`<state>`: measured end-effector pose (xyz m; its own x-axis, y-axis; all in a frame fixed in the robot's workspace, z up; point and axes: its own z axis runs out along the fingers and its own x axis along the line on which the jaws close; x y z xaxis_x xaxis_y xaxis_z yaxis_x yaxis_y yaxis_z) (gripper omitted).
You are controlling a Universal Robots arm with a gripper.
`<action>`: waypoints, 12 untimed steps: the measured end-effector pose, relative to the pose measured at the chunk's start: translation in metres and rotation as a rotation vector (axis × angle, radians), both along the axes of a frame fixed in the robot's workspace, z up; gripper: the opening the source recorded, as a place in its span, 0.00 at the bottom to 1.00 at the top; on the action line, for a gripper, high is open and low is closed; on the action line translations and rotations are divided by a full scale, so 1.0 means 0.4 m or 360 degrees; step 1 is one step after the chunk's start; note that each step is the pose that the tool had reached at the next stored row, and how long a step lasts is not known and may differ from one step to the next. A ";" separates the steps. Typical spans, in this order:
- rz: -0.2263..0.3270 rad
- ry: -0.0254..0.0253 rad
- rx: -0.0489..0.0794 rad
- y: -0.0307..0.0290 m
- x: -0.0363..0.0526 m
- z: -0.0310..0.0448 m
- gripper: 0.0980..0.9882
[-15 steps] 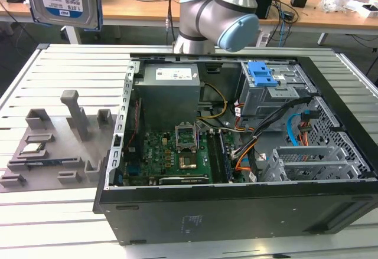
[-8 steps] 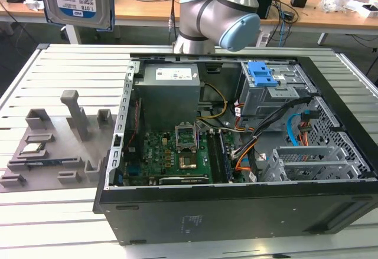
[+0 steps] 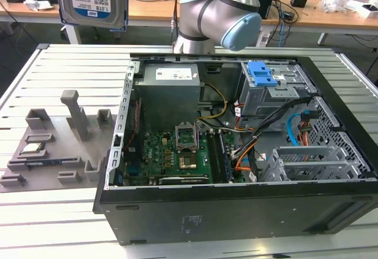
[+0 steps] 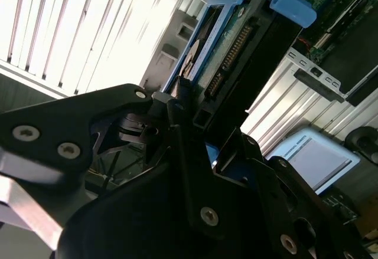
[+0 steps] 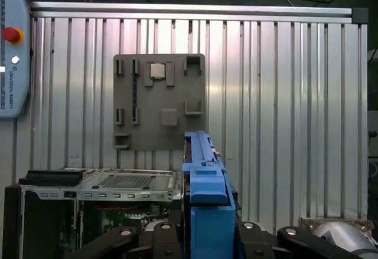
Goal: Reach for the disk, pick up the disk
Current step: 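Pick up the disk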
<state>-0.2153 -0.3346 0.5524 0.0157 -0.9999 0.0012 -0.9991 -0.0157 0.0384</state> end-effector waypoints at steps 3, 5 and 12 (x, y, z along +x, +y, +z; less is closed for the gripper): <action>0.0000 -0.00001 0.0000 0.000 0.022 0.000 0.30; 0.0000 0.00000 0.0000 0.000 0.034 0.000 0.30; 0.0000 0.00000 0.0000 0.000 0.090 0.000 0.30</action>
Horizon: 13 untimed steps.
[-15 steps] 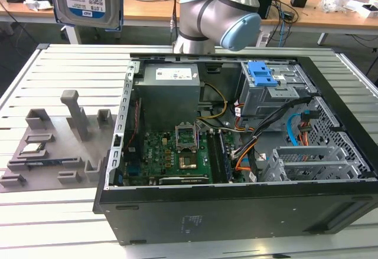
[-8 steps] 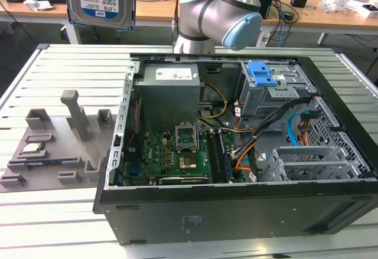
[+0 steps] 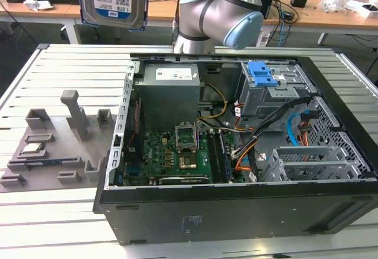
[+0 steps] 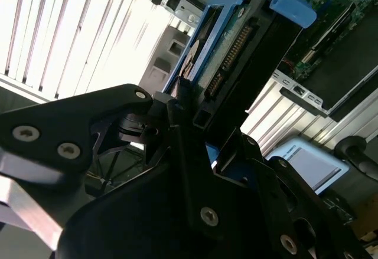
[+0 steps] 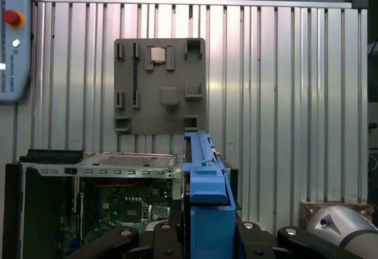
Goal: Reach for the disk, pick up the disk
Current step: 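Pick up the disk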
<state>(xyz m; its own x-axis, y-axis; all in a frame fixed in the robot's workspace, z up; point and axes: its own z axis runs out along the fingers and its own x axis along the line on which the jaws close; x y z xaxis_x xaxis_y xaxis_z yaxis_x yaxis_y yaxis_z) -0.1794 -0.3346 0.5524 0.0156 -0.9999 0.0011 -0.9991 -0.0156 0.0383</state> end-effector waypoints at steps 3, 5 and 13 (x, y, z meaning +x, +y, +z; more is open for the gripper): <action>0.0000 0.00000 0.0000 0.000 0.028 0.000 0.30; 0.0000 0.00000 0.0000 0.000 0.039 0.000 0.30; 0.0000 -0.00001 0.0000 0.000 0.123 0.000 0.30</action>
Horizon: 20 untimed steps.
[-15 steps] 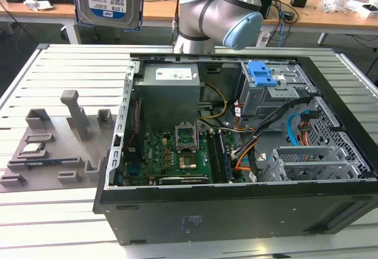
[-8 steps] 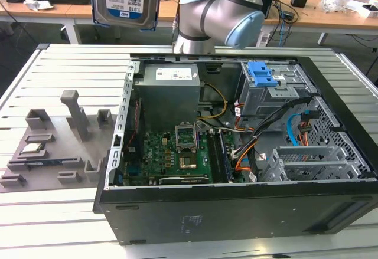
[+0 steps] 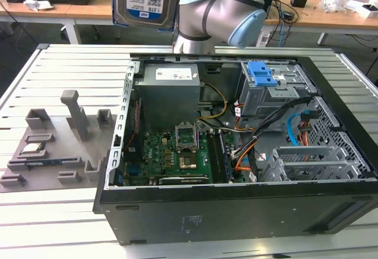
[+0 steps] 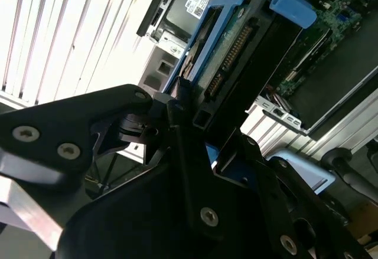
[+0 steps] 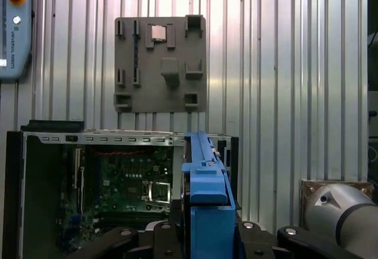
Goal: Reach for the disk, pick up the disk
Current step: 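Pick up the disk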
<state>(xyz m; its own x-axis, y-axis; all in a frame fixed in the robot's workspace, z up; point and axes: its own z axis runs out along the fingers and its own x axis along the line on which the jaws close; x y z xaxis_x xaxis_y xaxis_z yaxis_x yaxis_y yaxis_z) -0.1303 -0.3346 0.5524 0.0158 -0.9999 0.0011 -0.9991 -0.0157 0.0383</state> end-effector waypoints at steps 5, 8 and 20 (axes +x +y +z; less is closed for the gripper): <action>0.0000 0.00001 0.0000 0.000 0.038 0.000 0.30; 0.0000 0.00001 0.0000 0.000 0.063 0.000 0.30; 0.0000 0.00001 0.0000 0.000 0.173 0.000 0.30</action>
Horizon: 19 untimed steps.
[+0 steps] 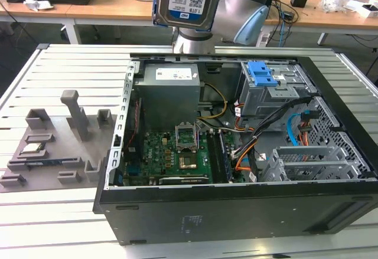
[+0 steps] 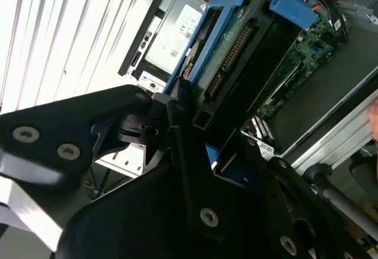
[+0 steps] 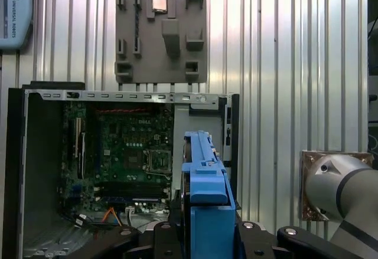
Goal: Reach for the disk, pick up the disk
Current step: 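Pick up the disk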
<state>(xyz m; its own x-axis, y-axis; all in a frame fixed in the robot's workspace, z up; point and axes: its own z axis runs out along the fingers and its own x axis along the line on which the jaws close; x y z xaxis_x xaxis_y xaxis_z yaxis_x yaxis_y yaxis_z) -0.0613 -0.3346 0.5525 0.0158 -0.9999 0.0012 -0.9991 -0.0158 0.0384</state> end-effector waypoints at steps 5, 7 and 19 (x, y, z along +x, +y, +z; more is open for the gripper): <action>0.0000 0.00000 0.0000 0.000 0.046 0.000 0.30; 0.0000 0.00000 0.0000 0.000 0.058 0.000 0.30; 0.0000 -0.00001 0.0000 0.000 0.150 0.000 0.30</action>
<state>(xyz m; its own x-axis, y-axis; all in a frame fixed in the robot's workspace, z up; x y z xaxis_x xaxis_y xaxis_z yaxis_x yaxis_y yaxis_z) -0.0011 -0.3346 0.5524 0.0157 -0.9999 0.0010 -0.9991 -0.0156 0.0383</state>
